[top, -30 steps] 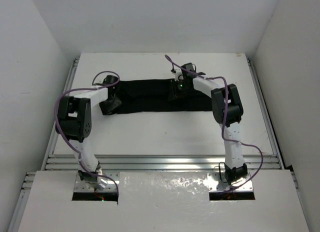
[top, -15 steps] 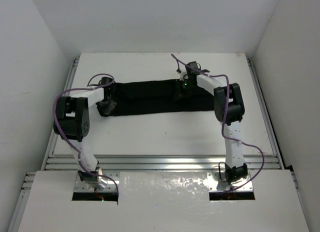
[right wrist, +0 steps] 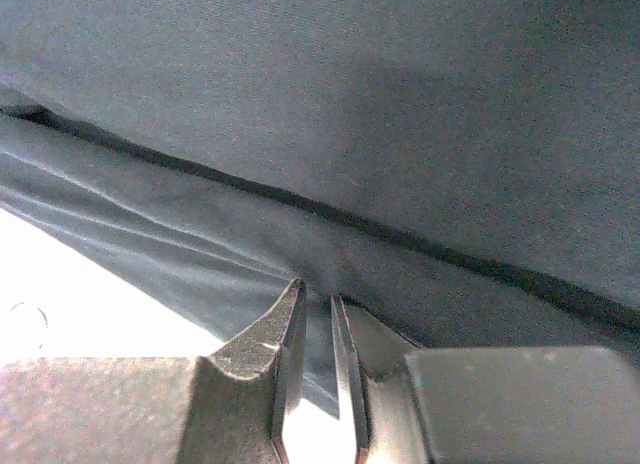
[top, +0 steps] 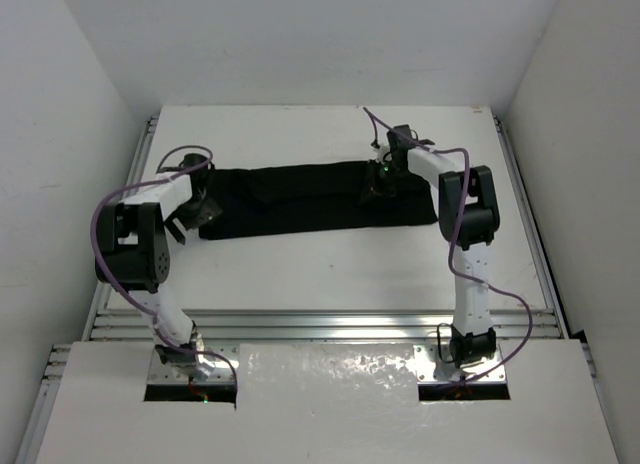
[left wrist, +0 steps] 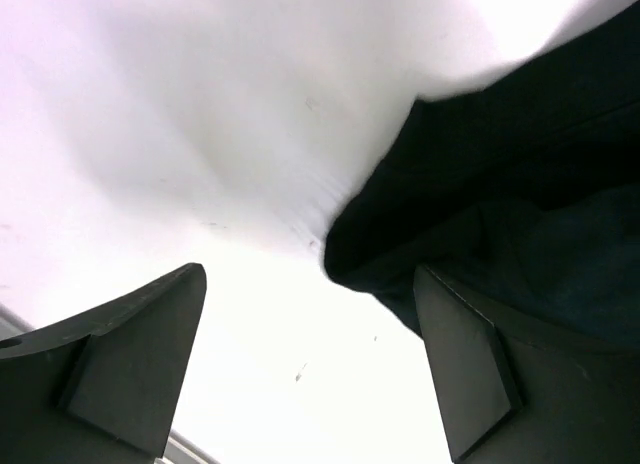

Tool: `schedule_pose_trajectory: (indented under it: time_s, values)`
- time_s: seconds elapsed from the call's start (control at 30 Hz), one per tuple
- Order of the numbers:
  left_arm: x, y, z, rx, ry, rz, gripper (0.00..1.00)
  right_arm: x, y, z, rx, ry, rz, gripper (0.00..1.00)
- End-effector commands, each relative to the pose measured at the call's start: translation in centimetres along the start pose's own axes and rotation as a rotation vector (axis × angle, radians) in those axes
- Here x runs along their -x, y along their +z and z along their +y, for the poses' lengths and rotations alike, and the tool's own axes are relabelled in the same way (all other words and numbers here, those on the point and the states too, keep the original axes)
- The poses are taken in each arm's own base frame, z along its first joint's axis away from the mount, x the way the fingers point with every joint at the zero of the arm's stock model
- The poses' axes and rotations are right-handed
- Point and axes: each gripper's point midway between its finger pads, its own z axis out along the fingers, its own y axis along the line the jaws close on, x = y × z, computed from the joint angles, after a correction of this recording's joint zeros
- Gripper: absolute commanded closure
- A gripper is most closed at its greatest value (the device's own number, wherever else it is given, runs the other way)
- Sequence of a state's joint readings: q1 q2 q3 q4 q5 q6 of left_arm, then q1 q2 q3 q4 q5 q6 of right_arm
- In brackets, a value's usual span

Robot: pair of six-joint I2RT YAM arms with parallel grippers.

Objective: Fold and stack the t-shirts
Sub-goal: Fold the tshirt

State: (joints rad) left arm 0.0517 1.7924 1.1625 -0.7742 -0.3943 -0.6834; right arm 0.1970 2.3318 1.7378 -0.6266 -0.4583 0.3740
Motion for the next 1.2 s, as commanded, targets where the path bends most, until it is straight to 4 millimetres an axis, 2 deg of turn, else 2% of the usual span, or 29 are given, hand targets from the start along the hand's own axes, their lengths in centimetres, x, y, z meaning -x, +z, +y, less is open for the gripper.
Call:
schedule_pose_trajectory:
  time_s: [0.0,0.1,0.13,0.17,0.2,0.23,0.27,0.3,0.33,0.37,0.4,0.47,0.53,0.6,0.63,0.73,0.77,0.83,0.87,0.93,1.03,1.13,1.17]
  values:
    - [4.3,-4.7,0.3,-0.071,0.002,-0.133,0.16,0.0,-1.3,-1.2,-0.037,0.019,-0.04,0.8]
    - [6.3,-6.7,0.9,-0.064,-0.026,-0.207,0.17,2.6,-3.4,1.3,-0.001,-0.006,-0.155,0.78]
    - [6.3,-6.7,1.2,-0.046,-0.024,-0.197,0.17,3.2,-4.0,1.9,0.005,-0.01,-0.181,0.77]
    - [6.6,-7.0,0.8,-0.057,-0.021,-0.202,0.18,4.1,-4.9,3.5,0.03,-0.038,-0.231,0.76]
    - [6.4,-7.7,-0.9,-0.136,0.03,-0.187,0.22,4.4,-5.3,4.5,0.05,-0.039,-0.252,0.76]
    - [6.5,-9.1,-4.2,-0.28,0.076,-0.201,0.23,4.7,-5.7,6.1,0.083,-0.062,-0.269,0.75]
    - [6.2,-8.9,-4.5,-0.293,0.082,-0.186,0.23,4.7,-5.8,6.6,0.093,-0.065,-0.273,0.74]
    - [5.9,-10.4,-6.6,-0.335,0.094,-0.191,0.24,4.9,-6.0,7.1,0.105,-0.062,-0.279,0.74]
    - [4.5,-9.4,-7.2,-0.307,0.123,-0.124,0.23,4.9,-6.0,7.5,0.125,-0.06,-0.283,0.73]
    - [4.0,-10.2,-9.0,-0.346,0.095,-0.089,0.25,5.1,-6.7,8.0,0.135,-0.058,-0.297,0.73]
    - [2.7,-9.4,-9.8,-0.351,0.101,-0.031,0.3,5.1,-7.0,8.3,0.142,-0.057,-0.305,0.73]
    - [1.5,-9.8,-11.6,-0.407,0.045,0.027,0.57,5.4,-7.8,8.8,0.151,-0.069,-0.33,0.73]
    - [0.9,-9.9,-12.3,-0.399,0.037,0.029,0.72,5.6,-9.3,9.7,0.164,-0.082,-0.354,0.72]
    - [-0.1,-9.7,-13.0,-0.369,0.025,0.041,0.95,5.6,-10.2,10.0,0.163,-0.085,-0.363,0.72]
    - [-0.8,-9.4,-13.0,-0.349,0.033,0.061,1.0,5.6,-10.8,10.4,0.167,-0.09,-0.371,0.72]
    - [-3.2,-8.4,-13.5,-0.307,0.047,0.107,1.0,5.3,-11.7,10.8,0.174,-0.099,-0.378,0.72]
    - [-4.6,-7.5,-13.4,-0.287,0.052,0.138,1.0,5.3,-12.0,11.0,0.179,-0.101,-0.383,0.72]
    - [-5.5,-6.6,-13.7,-0.298,0.049,0.155,1.0,5.2,-12.5,11.2,0.188,-0.1,-0.395,0.72]
    - [-5.6,-6.3,-13.9,-0.3,0.044,0.156,1.0,5.2,-12.7,11.5,0.199,-0.104,-0.395,0.72]
    - [-4.8,-6.0,-15.5,-0.342,0.044,0.136,1.0,5.2,-13.2,11.7,0.21,-0.108,-0.401,0.72]
    - [-3.0,-6.6,-17.4,-0.377,0.036,0.098,1.0,5.3,-13.9,12.0,0.218,-0.115,-0.408,0.73]
    - [-2.4,-6.3,-19.1,-0.401,0.035,0.105,1.0,5.4,-14.4,12.2,0.22,-0.126,-0.413,0.73]
    - [-2.7,-5.7,-19.4,-0.389,0.039,0.118,1.0,5.4,-14.6,12.1,0.218,-0.125,-0.412,0.73]
